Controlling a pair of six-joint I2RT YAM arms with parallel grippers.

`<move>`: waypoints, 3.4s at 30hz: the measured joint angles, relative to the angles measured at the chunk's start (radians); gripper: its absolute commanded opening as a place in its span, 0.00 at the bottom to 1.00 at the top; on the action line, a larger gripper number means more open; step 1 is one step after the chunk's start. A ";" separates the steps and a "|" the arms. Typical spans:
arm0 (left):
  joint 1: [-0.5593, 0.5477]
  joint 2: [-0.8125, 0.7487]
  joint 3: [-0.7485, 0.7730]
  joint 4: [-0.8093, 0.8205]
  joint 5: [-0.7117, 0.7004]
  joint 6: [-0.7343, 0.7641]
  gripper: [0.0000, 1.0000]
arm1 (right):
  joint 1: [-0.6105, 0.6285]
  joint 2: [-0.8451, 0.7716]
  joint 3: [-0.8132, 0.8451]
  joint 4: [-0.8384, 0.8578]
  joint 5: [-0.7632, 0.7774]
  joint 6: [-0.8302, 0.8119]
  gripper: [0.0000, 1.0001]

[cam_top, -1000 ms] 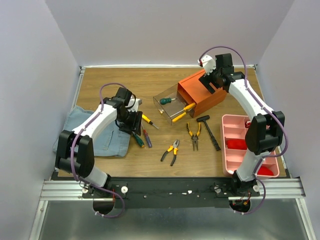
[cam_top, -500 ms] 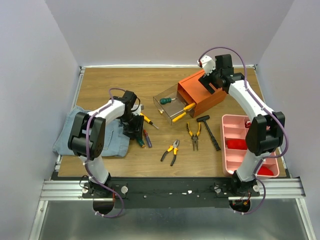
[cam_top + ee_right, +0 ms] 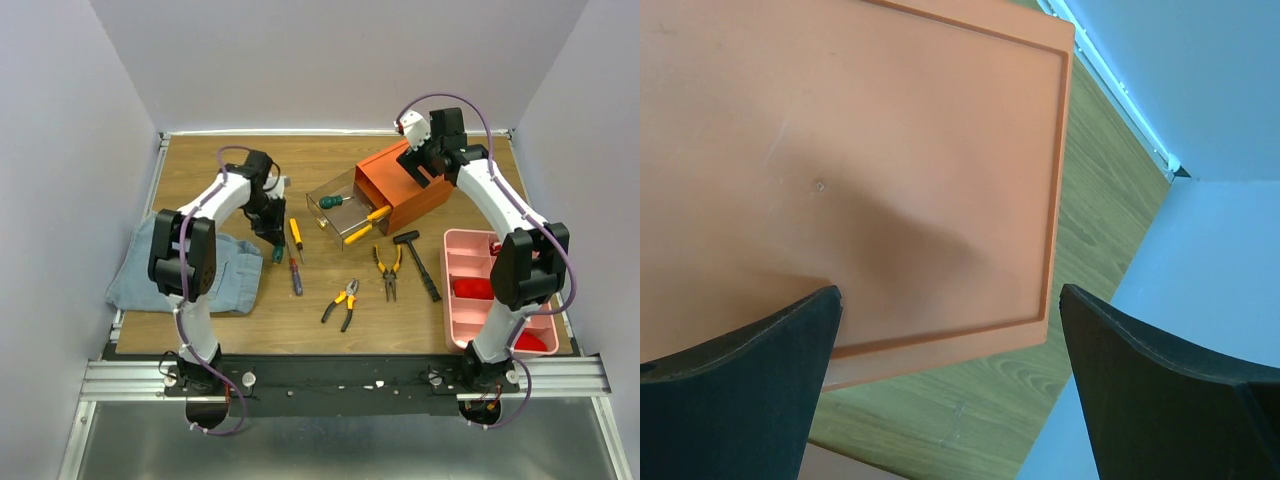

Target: Sort the tools into containers

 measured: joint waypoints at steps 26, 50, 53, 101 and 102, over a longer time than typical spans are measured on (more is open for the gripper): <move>-0.144 0.190 0.519 0.188 0.561 -0.013 0.50 | 0.007 0.002 -0.005 0.013 0.011 -0.008 1.00; -0.003 -0.150 0.035 0.103 0.059 -0.023 0.63 | 0.011 -0.001 -0.006 0.014 0.013 -0.015 1.00; -0.021 -0.117 -0.087 0.061 0.038 -0.011 0.63 | 0.011 -0.001 -0.006 0.014 0.016 -0.016 1.00; -0.073 0.092 0.540 0.543 0.550 -0.227 0.00 | 0.032 0.000 -0.011 0.018 0.056 -0.053 1.00; -0.093 0.114 0.541 0.530 0.549 -0.225 0.00 | 0.033 0.000 -0.011 0.018 0.056 -0.055 1.00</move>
